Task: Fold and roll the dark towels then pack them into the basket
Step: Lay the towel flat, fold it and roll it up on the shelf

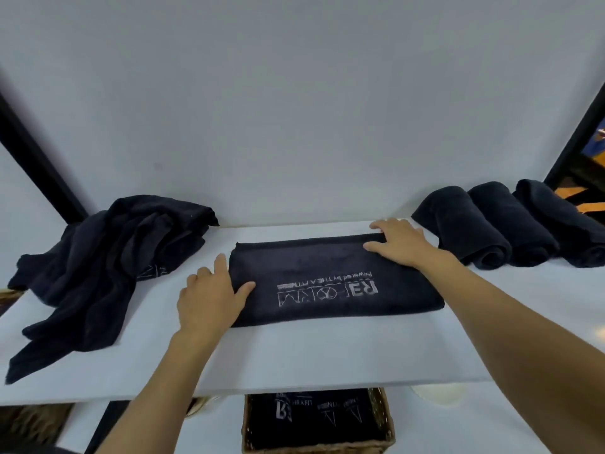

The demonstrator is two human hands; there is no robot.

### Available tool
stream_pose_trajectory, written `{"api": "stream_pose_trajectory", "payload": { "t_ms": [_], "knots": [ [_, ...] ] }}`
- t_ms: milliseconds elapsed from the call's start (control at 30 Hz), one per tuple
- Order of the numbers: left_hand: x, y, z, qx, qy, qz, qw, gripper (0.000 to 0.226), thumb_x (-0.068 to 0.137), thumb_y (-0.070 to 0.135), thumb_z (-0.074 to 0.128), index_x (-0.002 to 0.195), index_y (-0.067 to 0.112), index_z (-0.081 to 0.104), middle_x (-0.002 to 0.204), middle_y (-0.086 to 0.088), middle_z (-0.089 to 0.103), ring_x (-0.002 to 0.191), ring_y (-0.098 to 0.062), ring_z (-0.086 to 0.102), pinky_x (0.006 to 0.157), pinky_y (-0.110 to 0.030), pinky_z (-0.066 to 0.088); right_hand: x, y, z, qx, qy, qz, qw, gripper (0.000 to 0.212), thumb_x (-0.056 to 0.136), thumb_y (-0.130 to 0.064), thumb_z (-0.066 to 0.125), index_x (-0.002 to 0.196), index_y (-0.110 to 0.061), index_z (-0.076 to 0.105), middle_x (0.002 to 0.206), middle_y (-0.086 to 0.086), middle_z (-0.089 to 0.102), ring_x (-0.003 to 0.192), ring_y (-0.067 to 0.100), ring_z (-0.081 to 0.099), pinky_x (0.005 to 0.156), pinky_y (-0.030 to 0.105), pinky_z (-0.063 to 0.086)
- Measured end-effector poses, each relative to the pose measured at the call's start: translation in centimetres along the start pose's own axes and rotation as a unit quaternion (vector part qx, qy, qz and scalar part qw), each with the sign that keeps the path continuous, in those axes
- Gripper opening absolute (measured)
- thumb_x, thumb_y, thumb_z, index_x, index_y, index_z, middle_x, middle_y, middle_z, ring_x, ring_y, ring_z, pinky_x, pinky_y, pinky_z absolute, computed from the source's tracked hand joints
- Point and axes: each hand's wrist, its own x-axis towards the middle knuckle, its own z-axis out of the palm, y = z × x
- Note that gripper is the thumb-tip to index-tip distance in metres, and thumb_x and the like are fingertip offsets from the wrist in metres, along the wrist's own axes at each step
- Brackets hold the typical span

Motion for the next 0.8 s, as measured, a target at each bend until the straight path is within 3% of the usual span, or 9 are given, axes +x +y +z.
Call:
{"api": "stream_pose_trajectory", "payload": {
  "t_ms": [100, 200, 267, 367, 467, 533, 600, 700, 800],
  "knots": [
    [2.0, 0.1, -1.0, -0.172, -0.129, -0.059, 0.975, 0.043, 0.087, 0.021, 0.062, 0.126, 0.012, 0.045, 0.106, -0.006, 0.055, 0.093, -0.025, 0.053, 0.076, -0.035, 0.046, 0.1, -0.5, -2.3, 0.053, -0.070, 0.019, 0.996, 0.031, 0.083, -0.040, 0.067, 0.107, -0.020, 0.063, 0.117, 0.002, 0.063, 0.102, 0.020, 0.057, 0.086, 0.033, 0.045],
    [5.6, -0.2, -2.3, -0.205, -0.160, -0.031, 0.965, 0.037, 0.085, 0.012, 0.063, 0.121, 0.011, 0.053, 0.118, -0.011, 0.058, 0.104, -0.027, 0.056, 0.092, -0.040, 0.047, -1.3, -0.8, -4.2, 0.052, -0.129, 0.049, 0.989, 0.026, 0.079, -0.029, 0.073, 0.099, -0.014, 0.065, 0.106, 0.005, 0.064, 0.091, 0.020, 0.058, 0.078, 0.032, 0.047],
    [8.5, 0.0, -2.6, -0.191, -0.087, 0.029, 0.977, 0.047, 0.089, 0.013, 0.061, 0.135, 0.012, 0.051, 0.129, -0.014, 0.057, 0.119, -0.032, 0.052, 0.103, -0.042, 0.043, -3.8, -1.4, -5.0, 0.126, -0.224, 0.084, 0.963, 0.030, 0.080, -0.024, 0.075, 0.106, -0.014, 0.065, 0.106, 0.007, 0.067, 0.087, 0.020, 0.063, 0.071, 0.031, 0.054],
    [10.4, 1.7, -1.7, -0.168, 0.068, 0.089, 0.979, 0.046, 0.092, 0.025, 0.059, 0.137, 0.018, 0.052, 0.126, -0.015, 0.055, 0.119, -0.037, 0.048, 0.099, -0.049, 0.042, -8.0, -2.1, -4.4, 0.240, -0.322, 0.091, 0.911, 0.041, 0.079, -0.026, 0.078, 0.115, -0.023, 0.060, 0.108, 0.008, 0.070, 0.086, 0.022, 0.070, 0.065, 0.029, 0.056],
    [8.2, 3.5, 0.5, -0.195, 0.066, 0.027, 0.978, 0.052, 0.091, 0.038, 0.058, 0.139, 0.018, 0.048, 0.140, -0.014, 0.041, 0.127, -0.036, 0.039, 0.102, -0.047, 0.039, -10.8, -2.6, -2.0, 0.287, -0.221, 0.073, 0.929, 0.046, 0.083, -0.039, 0.073, 0.123, -0.035, 0.051, 0.115, -0.002, 0.068, 0.102, 0.018, 0.067, 0.080, 0.031, 0.055],
    [6.0, 4.0, 2.2, -0.224, 0.016, 0.033, 0.974, 0.051, 0.092, 0.030, 0.060, 0.139, 0.017, 0.046, 0.145, -0.014, 0.034, 0.131, -0.036, 0.037, 0.108, -0.043, 0.036, -11.8, -2.9, -0.1, 0.302, -0.129, 0.053, 0.943, 0.058, 0.088, -0.037, 0.068, 0.138, -0.042, 0.038, 0.126, -0.014, 0.055, 0.116, 0.012, 0.055, 0.093, 0.030, 0.047],
    [4.2, 4.2, 3.2, -0.270, 0.006, 0.071, 0.960, 0.048, 0.093, 0.017, 0.059, 0.140, 0.017, 0.046, 0.154, -0.012, 0.025, 0.139, -0.031, 0.028, 0.112, -0.034, 0.028, -12.9, -3.2, 1.3, 0.300, -0.058, 0.028, 0.952, 0.063, 0.091, -0.031, 0.064, 0.143, -0.048, 0.032, 0.130, -0.020, 0.048, 0.117, 0.010, 0.053, 0.097, 0.031, 0.045],
    [1.6, 4.4, 2.5, -0.262, 0.029, 0.130, 0.956, 0.048, 0.096, 0.021, 0.059, 0.142, 0.020, 0.045, 0.161, -0.008, 0.016, 0.148, -0.026, 0.012, 0.120, -0.037, 0.017, -15.0, -4.0, 2.1, 0.331, -0.023, 0.005, 0.943, 0.030, 0.093, -0.021, 0.062, 0.114, -0.041, 0.067, 0.114, -0.025, 0.065, 0.106, 0.001, 0.060, 0.092, 0.022, 0.048],
    [-4.4, 3.1, 1.1, -0.260, -0.060, 0.301, 0.916, 0.053, 0.089, 0.055, 0.055, 0.136, 0.030, 0.053, 0.154, 0.009, 0.034, 0.145, -0.007, 0.020, 0.120, -0.036, 0.018, -17.6, -5.5, 1.7, 0.401, -0.079, 0.048, 0.911, 0.018, 0.093, -0.020, 0.061, 0.084, -0.024, 0.076, 0.087, -0.012, 0.072, 0.083, 0.010, 0.066, 0.065, 0.021, 0.051]
  ]
}}
